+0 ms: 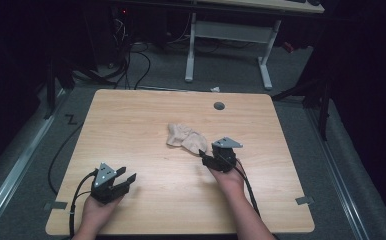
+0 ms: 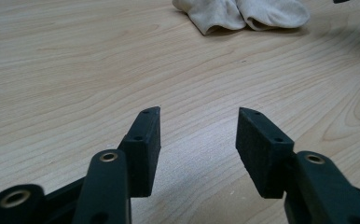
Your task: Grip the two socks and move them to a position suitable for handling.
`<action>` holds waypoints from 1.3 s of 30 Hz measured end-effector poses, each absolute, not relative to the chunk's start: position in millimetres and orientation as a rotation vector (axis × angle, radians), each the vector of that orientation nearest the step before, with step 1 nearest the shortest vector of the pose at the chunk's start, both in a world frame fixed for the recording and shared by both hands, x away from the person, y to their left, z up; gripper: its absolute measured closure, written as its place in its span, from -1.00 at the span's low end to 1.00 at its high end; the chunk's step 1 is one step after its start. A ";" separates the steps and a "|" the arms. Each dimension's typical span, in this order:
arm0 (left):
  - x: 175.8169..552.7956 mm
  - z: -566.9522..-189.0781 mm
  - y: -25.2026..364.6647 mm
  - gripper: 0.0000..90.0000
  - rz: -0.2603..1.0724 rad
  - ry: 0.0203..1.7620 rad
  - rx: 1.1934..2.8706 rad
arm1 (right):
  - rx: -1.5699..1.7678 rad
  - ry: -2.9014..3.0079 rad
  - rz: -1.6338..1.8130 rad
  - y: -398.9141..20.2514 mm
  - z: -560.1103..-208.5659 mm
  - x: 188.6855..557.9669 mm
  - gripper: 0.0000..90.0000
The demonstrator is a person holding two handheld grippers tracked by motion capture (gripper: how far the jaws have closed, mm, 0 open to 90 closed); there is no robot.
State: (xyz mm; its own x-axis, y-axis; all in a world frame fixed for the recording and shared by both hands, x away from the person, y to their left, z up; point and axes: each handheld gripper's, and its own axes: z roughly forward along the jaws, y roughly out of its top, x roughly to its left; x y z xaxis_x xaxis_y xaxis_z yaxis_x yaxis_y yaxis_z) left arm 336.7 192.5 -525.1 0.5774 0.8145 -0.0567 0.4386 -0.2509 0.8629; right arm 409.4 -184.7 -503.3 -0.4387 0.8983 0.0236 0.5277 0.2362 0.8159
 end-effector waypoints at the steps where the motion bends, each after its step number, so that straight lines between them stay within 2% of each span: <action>1: 336.7 -525.1 192.5 0.07 0.511 1.013 1.884 | 1.304 2.060 1.085 -184.7 -503.3 409.4 -0.07; 8: 336.7 -524.1 191.3 0.04 0.511 1.012 1.880 | 1.351 2.031 1.060 -183.9 -511.0 430.6 0.09; 12: 337.6 -524.6 191.1 0.03 0.509 1.008 1.880 | 1.387 2.054 1.032 -182.8 -518.6 442.9 0.10; 16: 337.5 -523.8 190.2 0.03 0.509 1.004 1.872 | 1.364 2.040 1.048 -175.7 -507.5 455.2 0.14; 27: 337.5 -522.8 189.0 0.01 0.494 0.998 1.873 | 1.320 2.044 1.035 -169.1 -481.3 464.0 0.17; 31: 335.8 -521.6 189.2 0.01 0.496 0.994 1.870 | 1.374 2.131 0.973 -169.5 -498.0 464.1 0.13; 39: 335.8 -522.3 189.4 0.01 0.495 0.998 1.868 | 1.390 2.162 0.965 -169.2 -505.3 462.7 0.21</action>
State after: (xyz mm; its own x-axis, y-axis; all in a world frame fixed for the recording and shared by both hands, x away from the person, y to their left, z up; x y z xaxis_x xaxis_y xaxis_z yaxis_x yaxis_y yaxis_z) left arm 335.8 189.4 -522.3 0.5887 0.8052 -0.0707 0.4305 -0.2383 0.8706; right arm 462.7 -169.2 -505.3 -0.4294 0.9023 0.0378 0.6308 0.2697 0.7276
